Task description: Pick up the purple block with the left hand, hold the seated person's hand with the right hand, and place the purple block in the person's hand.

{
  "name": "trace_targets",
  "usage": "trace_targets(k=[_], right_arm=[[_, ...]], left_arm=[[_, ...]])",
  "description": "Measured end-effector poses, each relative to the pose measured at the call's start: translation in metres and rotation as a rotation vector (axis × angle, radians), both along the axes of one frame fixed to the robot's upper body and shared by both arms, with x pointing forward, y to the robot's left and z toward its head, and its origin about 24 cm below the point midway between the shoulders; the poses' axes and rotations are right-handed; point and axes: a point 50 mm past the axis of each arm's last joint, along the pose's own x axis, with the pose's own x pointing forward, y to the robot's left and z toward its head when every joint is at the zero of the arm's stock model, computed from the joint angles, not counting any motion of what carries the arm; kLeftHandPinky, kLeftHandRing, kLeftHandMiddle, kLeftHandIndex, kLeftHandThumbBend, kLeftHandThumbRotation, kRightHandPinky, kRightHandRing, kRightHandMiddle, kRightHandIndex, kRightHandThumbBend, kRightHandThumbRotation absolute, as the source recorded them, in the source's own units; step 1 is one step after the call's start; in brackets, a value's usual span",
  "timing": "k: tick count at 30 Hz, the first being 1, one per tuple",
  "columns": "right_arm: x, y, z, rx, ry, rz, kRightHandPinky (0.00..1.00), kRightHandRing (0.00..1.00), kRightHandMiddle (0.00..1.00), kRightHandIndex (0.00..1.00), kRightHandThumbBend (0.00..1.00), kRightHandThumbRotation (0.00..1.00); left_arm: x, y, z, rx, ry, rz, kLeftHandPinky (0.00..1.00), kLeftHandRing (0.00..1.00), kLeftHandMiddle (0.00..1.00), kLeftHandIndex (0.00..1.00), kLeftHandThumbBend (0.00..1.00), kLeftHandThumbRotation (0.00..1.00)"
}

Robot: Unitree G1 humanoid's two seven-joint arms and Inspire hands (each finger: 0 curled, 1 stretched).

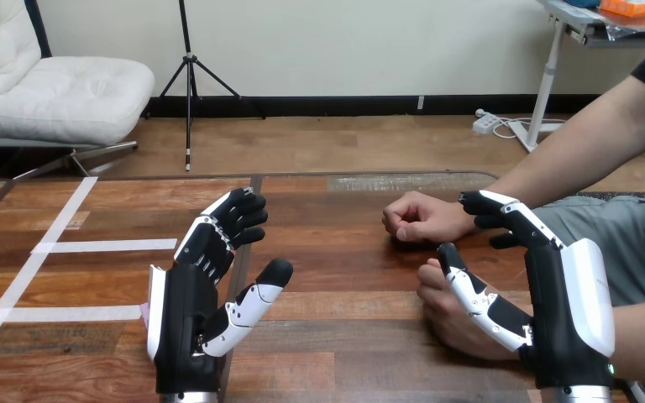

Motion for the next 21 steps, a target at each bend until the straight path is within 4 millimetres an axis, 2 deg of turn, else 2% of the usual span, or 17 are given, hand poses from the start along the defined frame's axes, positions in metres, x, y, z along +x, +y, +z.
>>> trace_targets(k=[21], right_arm=[[-0.0002,0.0000,-0.0002,0.000,0.001,0.000,0.63,0.72,0.75,0.73,0.42,0.38]], left_arm=[[-0.0002,0.0000,-0.0004,0.001,0.003,0.005,0.70,0.75,0.76,0.76,0.80,0.48]])
